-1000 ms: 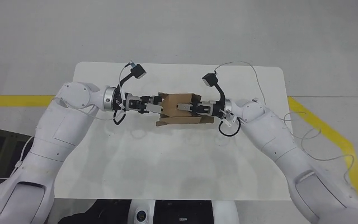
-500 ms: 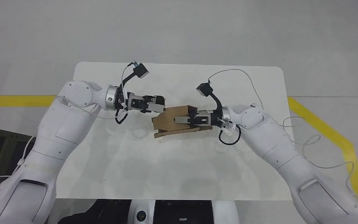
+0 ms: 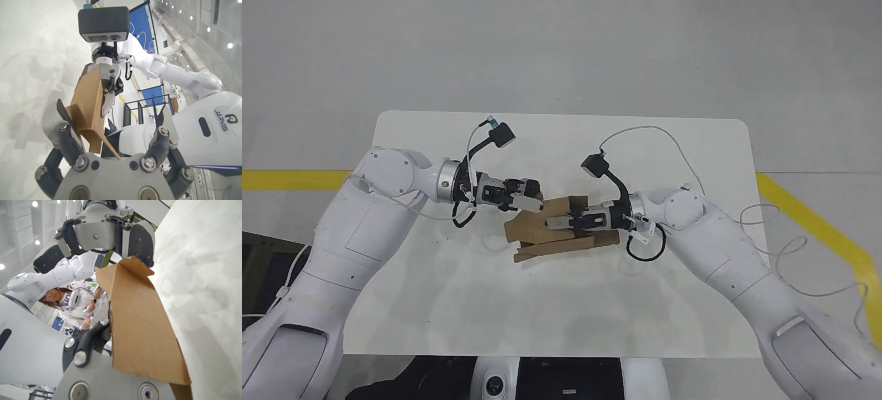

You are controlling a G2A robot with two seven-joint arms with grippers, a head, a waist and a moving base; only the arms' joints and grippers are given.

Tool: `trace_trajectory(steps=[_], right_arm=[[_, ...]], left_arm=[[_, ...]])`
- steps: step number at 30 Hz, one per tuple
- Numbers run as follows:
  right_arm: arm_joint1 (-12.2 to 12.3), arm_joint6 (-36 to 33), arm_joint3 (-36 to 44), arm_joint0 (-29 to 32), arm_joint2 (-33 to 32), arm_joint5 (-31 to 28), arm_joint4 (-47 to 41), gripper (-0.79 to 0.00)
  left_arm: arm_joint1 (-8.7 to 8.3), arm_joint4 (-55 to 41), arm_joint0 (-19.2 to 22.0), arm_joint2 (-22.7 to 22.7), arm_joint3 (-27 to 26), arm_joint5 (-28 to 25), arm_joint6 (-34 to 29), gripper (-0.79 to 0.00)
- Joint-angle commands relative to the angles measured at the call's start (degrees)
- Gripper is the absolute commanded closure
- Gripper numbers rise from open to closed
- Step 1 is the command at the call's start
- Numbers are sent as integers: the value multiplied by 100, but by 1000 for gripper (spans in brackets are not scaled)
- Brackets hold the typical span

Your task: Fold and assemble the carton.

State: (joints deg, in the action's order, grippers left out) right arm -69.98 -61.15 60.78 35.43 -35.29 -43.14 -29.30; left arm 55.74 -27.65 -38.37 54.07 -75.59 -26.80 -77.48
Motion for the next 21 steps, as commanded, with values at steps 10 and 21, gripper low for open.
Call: trace_trajectory(steps=[10,21], right_arm=[[52,273,-168,1,-128,-273,-110,0],[123,930,-274,73,-542,-731,287,0]], left_arm=[[-11,30,78,85,156,-104,105,-785],[0,-129,91,164,140,-118,118,-785]])
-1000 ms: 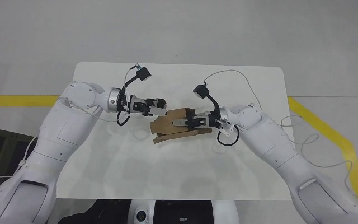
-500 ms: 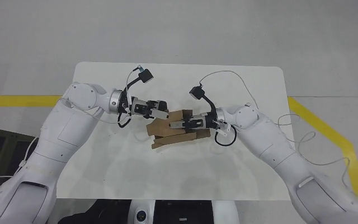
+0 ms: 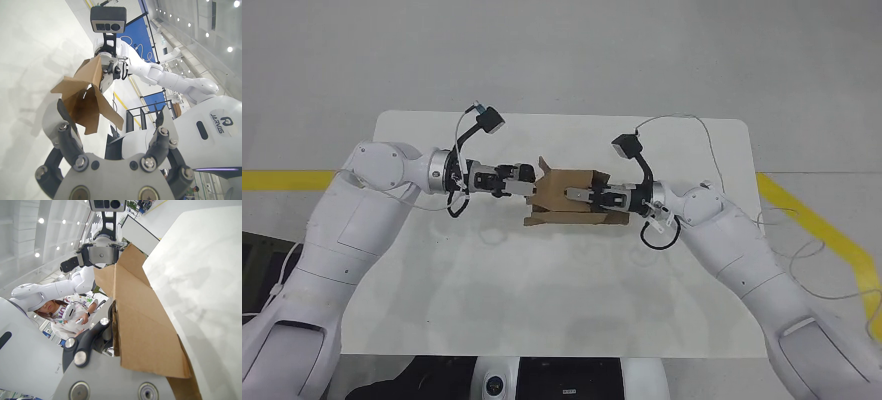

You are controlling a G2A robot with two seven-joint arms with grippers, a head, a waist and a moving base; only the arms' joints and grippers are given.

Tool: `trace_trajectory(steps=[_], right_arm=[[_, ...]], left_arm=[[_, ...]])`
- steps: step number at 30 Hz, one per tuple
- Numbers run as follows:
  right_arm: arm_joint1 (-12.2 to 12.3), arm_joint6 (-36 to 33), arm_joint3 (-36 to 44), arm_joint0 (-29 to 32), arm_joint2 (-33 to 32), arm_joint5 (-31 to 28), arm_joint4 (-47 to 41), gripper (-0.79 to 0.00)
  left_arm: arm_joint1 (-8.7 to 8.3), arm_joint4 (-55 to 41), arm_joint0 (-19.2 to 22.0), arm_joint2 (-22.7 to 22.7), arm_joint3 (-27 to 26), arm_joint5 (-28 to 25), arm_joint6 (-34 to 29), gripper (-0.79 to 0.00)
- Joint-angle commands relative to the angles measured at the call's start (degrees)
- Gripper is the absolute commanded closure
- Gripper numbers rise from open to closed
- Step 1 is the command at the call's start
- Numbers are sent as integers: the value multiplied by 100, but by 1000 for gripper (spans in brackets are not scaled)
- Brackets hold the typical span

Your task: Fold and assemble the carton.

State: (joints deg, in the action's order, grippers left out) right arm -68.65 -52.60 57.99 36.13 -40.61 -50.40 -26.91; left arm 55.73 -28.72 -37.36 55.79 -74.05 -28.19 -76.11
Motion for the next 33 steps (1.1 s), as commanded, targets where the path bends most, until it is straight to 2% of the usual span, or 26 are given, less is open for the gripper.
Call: trace_trajectory(steps=[1,22,33], right_arm=[[-24,154,15,4,-16,-13,102,0],[-286,1809,-156,-62,-284,-292,1280,0],[-468,2151,-149,-79,-214,-346,1528,0]], left_arm=[[2,-39,-18,-15,-34,36,-34,-785],[-30,-208,-163,-31,-277,250,-249,-785],[-42,-193,-197,-60,-344,248,-247,-785]])
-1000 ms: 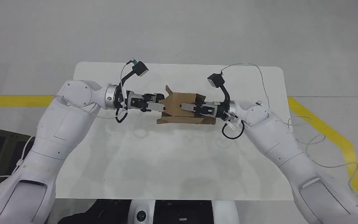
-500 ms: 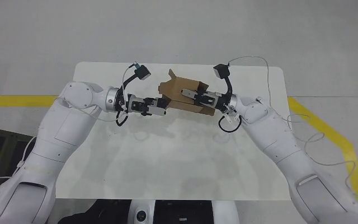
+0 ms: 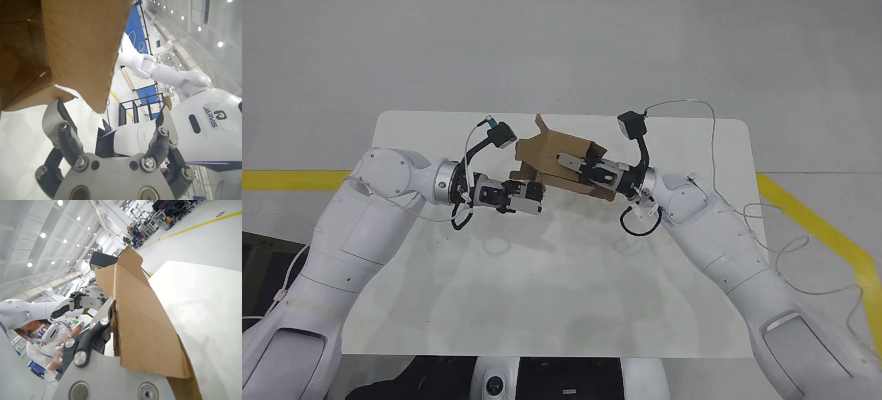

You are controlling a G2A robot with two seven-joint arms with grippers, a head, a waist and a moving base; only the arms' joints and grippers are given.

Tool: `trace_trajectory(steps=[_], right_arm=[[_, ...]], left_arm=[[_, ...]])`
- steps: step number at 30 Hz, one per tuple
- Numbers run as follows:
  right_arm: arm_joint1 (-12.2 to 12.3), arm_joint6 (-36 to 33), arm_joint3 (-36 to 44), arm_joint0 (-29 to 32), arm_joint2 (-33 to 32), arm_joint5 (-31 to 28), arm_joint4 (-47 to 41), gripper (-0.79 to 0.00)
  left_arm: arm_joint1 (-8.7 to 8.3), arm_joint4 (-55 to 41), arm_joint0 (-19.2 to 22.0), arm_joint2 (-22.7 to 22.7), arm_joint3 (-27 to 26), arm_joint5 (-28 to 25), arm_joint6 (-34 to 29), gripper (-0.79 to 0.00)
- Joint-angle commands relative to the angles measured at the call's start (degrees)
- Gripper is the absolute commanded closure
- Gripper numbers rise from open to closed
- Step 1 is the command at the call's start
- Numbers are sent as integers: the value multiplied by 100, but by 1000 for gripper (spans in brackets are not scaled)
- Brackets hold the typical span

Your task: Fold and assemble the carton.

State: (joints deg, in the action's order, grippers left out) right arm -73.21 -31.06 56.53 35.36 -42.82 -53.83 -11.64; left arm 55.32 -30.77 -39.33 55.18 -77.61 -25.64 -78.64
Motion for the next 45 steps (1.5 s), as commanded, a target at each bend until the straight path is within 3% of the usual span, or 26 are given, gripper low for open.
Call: trace_trajectory(steps=[1,16,21,26,35,45], right_arm=[[-25,-11,-9,-5,15,-2,-4,0],[-140,-322,-251,-15,-33,-138,-359,0],[-73,-322,-471,-18,-286,-148,-271,0],[72,-849,-505,102,-527,18,-394,0],[393,-2146,161,537,-1000,207,-1028,0],[644,-2373,1221,1081,-1370,434,-1206,0]], left_arm=[[-2,23,5,3,26,-16,16,-785],[-32,-41,22,53,-44,-85,85,-785],[-66,-26,20,120,-36,-121,121,-785],[-131,130,35,285,108,-265,265,-785],[-177,964,162,299,587,-644,645,-785],[-159,2107,225,-19,545,-1114,1115,-785]])
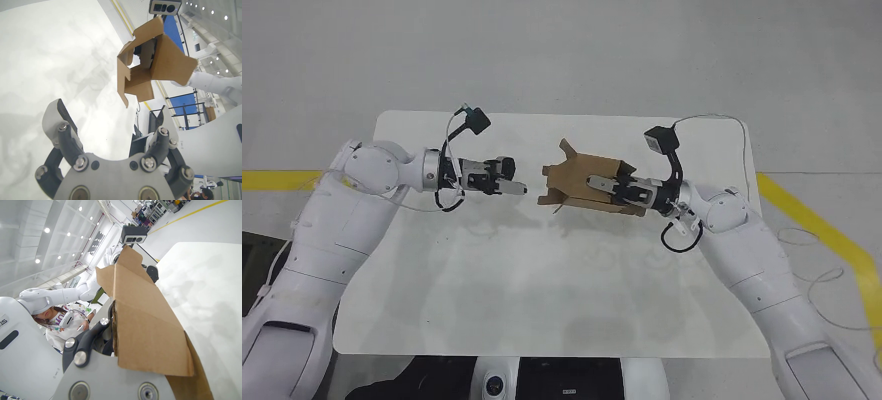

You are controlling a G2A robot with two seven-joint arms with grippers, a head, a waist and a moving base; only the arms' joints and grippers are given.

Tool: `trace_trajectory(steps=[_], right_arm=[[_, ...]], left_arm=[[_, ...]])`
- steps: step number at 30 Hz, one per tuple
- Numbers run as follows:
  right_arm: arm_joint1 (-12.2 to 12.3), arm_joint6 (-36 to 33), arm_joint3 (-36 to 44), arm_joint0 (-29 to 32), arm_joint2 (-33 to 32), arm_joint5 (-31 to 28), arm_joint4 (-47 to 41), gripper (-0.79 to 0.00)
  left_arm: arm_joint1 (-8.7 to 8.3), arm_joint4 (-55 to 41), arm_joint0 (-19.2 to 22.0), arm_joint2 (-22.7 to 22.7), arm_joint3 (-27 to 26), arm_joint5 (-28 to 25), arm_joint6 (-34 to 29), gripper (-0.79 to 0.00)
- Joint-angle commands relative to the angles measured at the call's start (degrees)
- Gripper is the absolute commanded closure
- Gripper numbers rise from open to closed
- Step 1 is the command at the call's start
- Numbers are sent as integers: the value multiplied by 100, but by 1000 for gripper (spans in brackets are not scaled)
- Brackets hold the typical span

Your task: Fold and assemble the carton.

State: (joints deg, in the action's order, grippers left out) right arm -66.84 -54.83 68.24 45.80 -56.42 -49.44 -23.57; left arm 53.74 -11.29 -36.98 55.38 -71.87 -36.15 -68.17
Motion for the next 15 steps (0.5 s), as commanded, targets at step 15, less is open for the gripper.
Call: trace_trajectory(steps=[15], right_arm=[[-45,53,74,-41,251,-54,-236,0]], left_arm=[[56,805,7,-292,-32,-282,460,-785]])
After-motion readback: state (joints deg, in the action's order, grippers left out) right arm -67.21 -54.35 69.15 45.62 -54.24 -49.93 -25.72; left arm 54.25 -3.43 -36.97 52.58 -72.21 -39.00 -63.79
